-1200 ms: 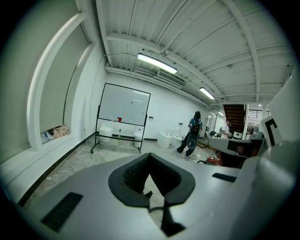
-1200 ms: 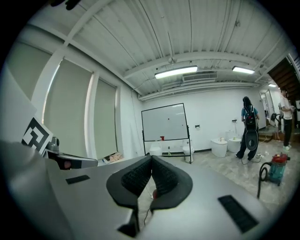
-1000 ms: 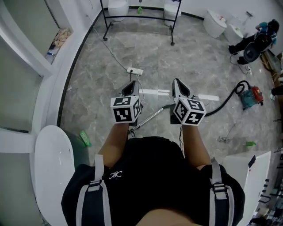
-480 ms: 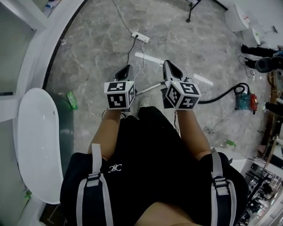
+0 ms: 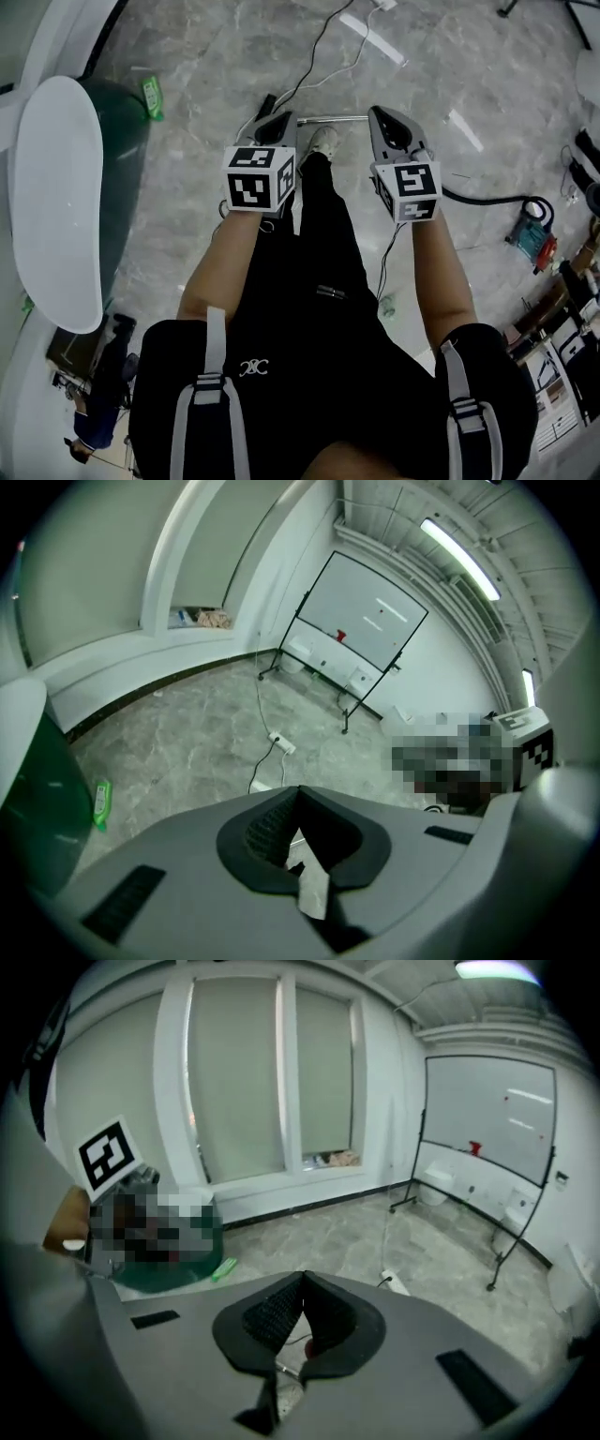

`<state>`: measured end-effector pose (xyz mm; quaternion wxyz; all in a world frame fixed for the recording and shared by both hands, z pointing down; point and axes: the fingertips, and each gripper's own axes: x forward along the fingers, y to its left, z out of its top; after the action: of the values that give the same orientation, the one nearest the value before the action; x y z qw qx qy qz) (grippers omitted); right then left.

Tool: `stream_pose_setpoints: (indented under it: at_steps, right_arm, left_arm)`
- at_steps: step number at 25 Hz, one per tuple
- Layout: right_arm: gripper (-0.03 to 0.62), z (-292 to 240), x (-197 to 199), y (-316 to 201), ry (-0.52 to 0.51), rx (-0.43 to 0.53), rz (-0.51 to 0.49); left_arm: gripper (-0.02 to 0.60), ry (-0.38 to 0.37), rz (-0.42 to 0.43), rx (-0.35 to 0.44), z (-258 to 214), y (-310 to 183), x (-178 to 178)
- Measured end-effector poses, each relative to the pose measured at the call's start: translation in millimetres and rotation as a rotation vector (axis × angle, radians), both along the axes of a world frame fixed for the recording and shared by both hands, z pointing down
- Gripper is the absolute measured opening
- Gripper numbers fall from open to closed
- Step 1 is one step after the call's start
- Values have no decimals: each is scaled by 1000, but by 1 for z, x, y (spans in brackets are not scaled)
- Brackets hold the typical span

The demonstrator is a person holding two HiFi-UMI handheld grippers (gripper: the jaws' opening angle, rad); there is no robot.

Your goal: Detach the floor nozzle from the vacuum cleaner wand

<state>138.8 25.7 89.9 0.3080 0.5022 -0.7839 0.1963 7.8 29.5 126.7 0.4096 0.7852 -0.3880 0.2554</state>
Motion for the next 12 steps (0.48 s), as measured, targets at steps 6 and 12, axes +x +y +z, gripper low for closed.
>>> stream_pose_setpoints:
  at_steps: [6,12]
  right_arm:
    - [12,198,-31,31,83,-219,-385]
    - [14,394,-48,71,156,-335,-603]
  left_arm:
    - [-2,-96,38,-122,129,21,-5]
    - [-1,-147,103,-161,253,31,-3]
